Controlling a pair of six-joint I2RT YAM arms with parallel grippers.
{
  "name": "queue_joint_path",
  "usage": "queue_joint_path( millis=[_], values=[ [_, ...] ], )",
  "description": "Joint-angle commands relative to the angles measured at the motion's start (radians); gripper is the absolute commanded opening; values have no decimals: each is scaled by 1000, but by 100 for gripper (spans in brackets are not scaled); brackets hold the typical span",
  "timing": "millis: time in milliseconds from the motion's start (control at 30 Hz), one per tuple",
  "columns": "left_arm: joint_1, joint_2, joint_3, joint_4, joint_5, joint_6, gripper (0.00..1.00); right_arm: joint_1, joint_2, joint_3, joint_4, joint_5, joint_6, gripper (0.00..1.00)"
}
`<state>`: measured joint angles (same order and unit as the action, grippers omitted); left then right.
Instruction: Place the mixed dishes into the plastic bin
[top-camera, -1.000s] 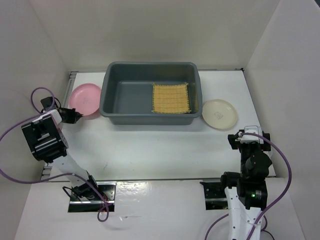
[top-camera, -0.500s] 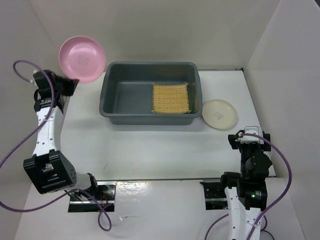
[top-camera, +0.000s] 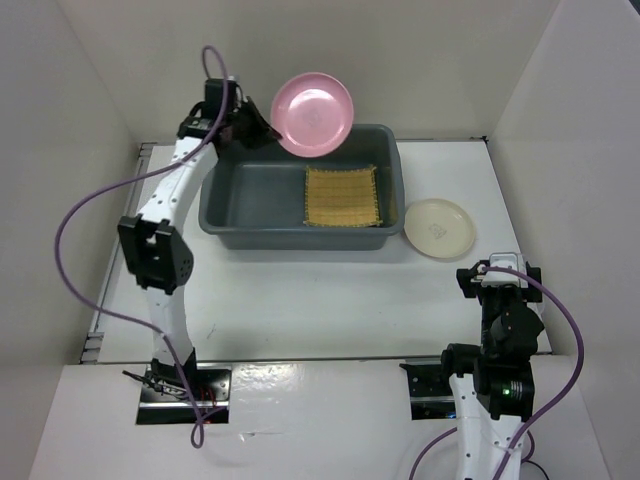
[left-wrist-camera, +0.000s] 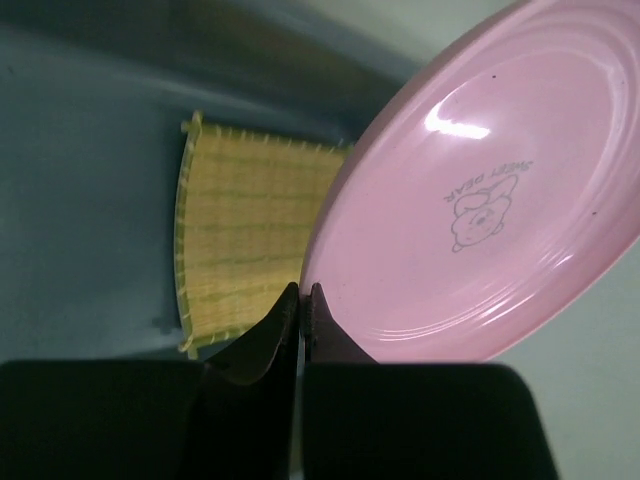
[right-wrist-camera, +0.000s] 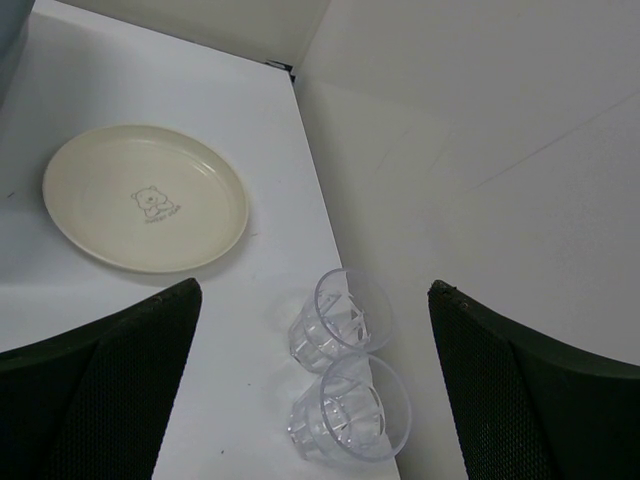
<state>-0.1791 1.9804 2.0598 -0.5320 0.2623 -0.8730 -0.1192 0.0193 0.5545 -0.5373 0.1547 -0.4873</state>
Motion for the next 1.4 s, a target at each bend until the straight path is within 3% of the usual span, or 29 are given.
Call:
queue_joint_path(
  millis=[0, 133, 267, 400, 467, 500, 700, 833, 967, 1000, 1133, 1233, 1300, 1367],
  values=[
    [-55, 128, 179, -198, 5, 103, 0, 20, -9, -4, 46, 16, 16, 99],
    [-102, 254, 336, -259, -35, 114, 0, 20, -18, -4, 56, 25, 26, 99],
    [-147, 487, 587, -449, -88, 123, 0, 29, -18, -4, 56, 36, 26, 99],
    [-169, 750, 1032, -655, -98, 118, 0, 41, -27, -4, 56, 55, 36, 99],
    [-169, 753, 967, -602, -72, 118, 0, 41, -27, -4, 65, 66, 36, 99],
    [-169, 787, 1006, -630, -128, 118, 0, 50, -27, -4, 65, 66, 36, 99],
    [-169, 876, 1061, -648, -109, 109, 1, 61, -27, -13, 65, 75, 46, 99],
    [-160, 916, 1071, -657, -94, 118, 11, 70, -27, -13, 65, 85, 46, 99],
    [-149, 916, 1071, -612, -40, 127, 32, 70, -27, -13, 65, 85, 46, 99],
    [-149, 916, 1071, -603, -26, 127, 44, 79, -27, -13, 65, 85, 46, 99],
    [-128, 850, 1071, -603, -35, 127, 63, 79, -27, -13, 65, 94, 46, 99],
    [-151, 706, 1071, -603, -145, 127, 65, 79, -27, -13, 65, 94, 46, 99],
    [-209, 571, 1071, -564, -244, 150, 65, 79, -27, -13, 65, 94, 46, 99],
    [-294, 496, 1071, -536, -296, 172, 71, 79, -27, -13, 65, 94, 46, 99]
  ],
)
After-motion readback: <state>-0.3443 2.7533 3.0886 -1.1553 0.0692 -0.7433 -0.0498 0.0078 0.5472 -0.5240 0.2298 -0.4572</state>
